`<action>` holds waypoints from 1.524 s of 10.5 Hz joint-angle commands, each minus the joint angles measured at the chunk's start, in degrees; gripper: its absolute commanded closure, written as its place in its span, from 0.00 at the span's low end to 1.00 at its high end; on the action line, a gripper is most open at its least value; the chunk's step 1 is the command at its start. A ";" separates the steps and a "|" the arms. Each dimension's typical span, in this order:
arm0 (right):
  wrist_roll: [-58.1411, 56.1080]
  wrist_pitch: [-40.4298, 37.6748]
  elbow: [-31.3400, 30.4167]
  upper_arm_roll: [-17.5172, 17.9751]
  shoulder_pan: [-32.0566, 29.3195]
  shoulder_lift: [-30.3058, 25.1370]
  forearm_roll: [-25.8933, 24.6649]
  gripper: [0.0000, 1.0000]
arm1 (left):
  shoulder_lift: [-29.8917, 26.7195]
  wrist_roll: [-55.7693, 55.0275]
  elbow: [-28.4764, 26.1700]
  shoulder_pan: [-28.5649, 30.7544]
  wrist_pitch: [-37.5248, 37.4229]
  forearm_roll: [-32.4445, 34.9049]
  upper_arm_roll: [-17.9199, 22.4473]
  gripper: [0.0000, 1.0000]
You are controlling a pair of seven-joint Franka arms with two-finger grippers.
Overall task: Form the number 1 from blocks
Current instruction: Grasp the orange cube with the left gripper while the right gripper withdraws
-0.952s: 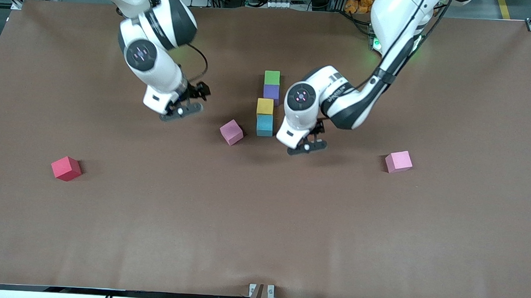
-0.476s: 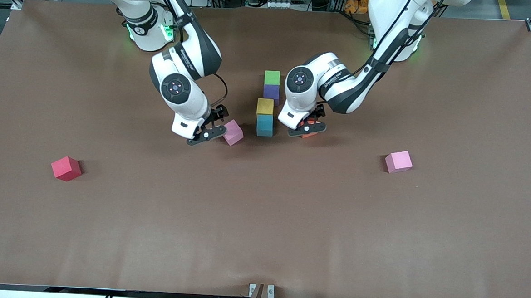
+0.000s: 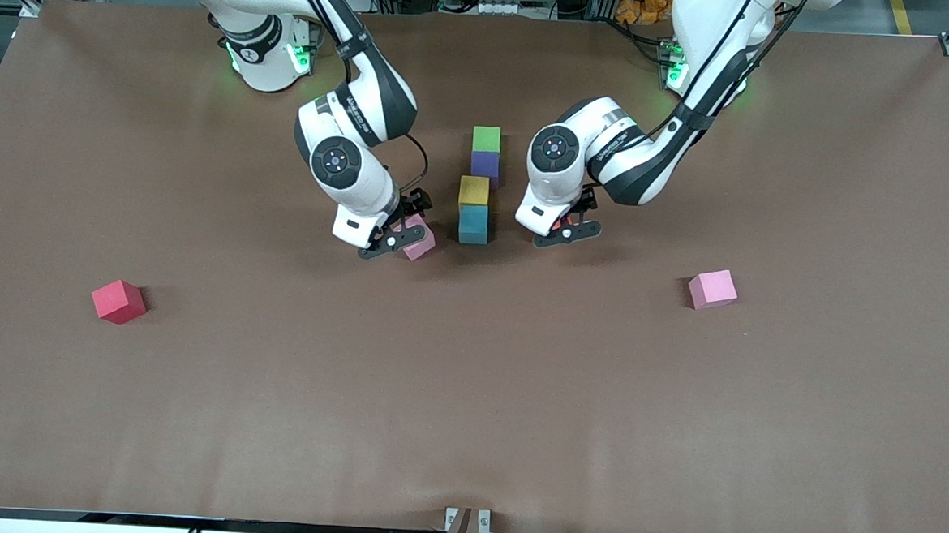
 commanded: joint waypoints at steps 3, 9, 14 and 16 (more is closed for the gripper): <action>-4.68 1.45 1.06 -0.02 -0.40 1.67 0.81 0.00 | 3.07 -1.96 -0.65 -1.10 3.56 -0.04 -0.22 0.00; -7.41 -13.38 1.93 -1.95 -7.86 -5.62 -9.35 0.00 | 4.56 6.19 10.82 1.62 3.39 0.22 0.74 1.00; -6.71 -35.68 12.89 -4.58 -15.68 -7.03 -15.36 0.00 | 17.29 9.02 31.66 -1.54 -5.47 -0.04 1.01 1.00; -6.62 -45.44 18.61 -4.76 -19.46 -6.59 -15.62 0.00 | 21.86 11.56 39.04 -4.86 -9.42 -0.13 1.44 1.00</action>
